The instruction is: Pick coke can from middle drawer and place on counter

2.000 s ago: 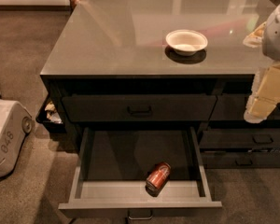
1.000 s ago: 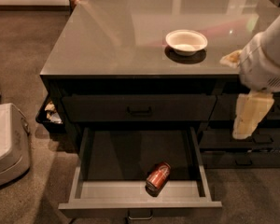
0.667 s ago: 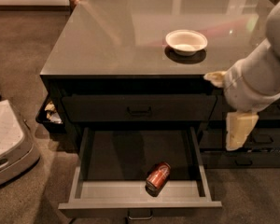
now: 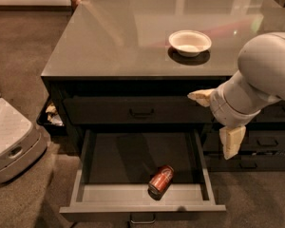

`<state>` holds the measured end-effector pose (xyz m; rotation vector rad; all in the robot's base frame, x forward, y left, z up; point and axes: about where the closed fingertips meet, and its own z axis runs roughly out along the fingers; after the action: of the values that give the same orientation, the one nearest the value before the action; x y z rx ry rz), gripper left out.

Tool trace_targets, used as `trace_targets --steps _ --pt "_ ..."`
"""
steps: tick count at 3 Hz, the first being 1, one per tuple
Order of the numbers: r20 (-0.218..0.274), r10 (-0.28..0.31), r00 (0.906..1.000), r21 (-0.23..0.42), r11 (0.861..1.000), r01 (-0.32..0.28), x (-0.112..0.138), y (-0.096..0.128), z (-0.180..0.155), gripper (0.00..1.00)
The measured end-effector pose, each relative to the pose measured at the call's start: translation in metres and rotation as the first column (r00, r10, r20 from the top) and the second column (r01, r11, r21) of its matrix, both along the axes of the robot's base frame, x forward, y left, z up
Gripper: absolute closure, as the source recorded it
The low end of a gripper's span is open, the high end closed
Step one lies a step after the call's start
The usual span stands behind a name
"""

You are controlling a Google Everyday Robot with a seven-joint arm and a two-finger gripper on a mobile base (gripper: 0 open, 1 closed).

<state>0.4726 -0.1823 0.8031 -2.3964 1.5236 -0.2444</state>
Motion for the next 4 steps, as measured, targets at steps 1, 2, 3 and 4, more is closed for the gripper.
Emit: trace_targets --steps 1,2,3,4 --pt "0.0 0.0 1.0 0.0 1.0 0.0 0.0 0.0 0.0 0.0" --pt "0.004 -0.003 1.0 -0.019 1.0 0.004 -0.001 0.001 0.0 0.0" --pt "-0.018 0.097 0.9952 -0.072 0.993 -0.098 0.009 0.012 -0.037 0.0" --pt "-0.064 0.245 0.9673 -0.111 0.962 -0.251 0.02 0.025 -0.1 0.0"
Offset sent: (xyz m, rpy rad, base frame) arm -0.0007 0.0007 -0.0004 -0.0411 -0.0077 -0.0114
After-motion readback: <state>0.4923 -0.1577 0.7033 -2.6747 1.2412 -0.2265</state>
